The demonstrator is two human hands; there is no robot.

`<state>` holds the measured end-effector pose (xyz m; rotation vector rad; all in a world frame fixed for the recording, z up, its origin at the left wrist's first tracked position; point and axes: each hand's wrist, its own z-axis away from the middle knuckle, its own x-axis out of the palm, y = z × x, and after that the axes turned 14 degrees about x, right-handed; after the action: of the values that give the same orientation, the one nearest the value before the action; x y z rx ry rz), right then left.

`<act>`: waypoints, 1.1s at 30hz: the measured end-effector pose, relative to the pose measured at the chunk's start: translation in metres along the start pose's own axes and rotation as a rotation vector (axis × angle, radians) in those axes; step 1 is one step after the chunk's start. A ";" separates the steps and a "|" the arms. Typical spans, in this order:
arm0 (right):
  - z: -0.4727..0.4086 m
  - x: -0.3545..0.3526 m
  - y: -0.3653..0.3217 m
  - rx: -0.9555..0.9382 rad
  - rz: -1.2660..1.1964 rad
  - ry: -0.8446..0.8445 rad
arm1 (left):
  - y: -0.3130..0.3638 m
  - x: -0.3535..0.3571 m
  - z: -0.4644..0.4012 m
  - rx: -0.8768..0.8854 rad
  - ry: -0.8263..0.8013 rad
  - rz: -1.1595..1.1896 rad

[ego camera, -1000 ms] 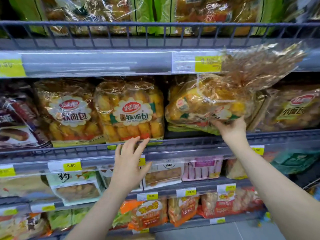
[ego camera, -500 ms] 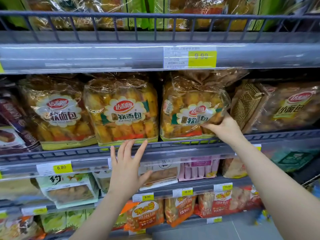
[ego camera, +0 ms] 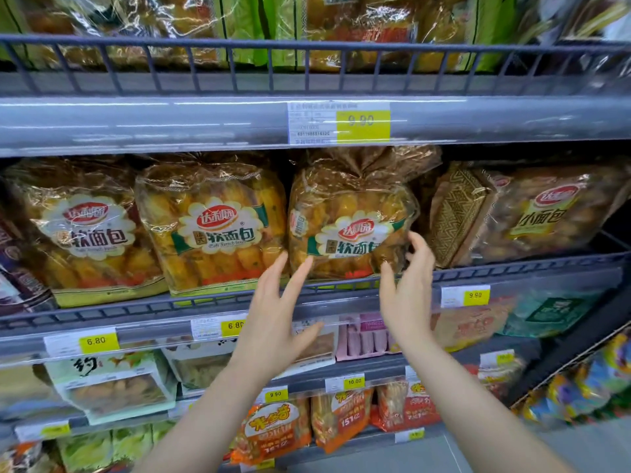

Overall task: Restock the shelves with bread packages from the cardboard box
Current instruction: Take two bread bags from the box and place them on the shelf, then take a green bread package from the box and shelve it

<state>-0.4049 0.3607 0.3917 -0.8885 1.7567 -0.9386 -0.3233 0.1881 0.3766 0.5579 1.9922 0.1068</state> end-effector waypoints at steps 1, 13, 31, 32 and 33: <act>0.003 0.005 0.003 0.005 0.011 -0.076 | 0.007 0.002 -0.009 -0.016 0.034 0.111; -0.061 -0.009 0.013 0.114 0.121 -0.271 | 0.040 0.033 -0.040 0.009 0.067 0.356; 0.161 -0.016 0.056 0.226 0.161 -0.455 | -0.046 -0.018 0.217 -0.468 -0.010 0.419; 0.182 -0.007 0.061 0.259 0.170 -0.499 | -0.055 -0.022 0.243 -0.551 -0.018 0.439; 0.203 0.003 0.064 0.312 0.172 -0.548 | -0.065 -0.025 0.270 -0.629 -0.024 0.462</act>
<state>-0.2265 0.3438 0.2774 -0.6939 1.1602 -0.7406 -0.1028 0.0757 0.2487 0.5815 1.6462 0.9655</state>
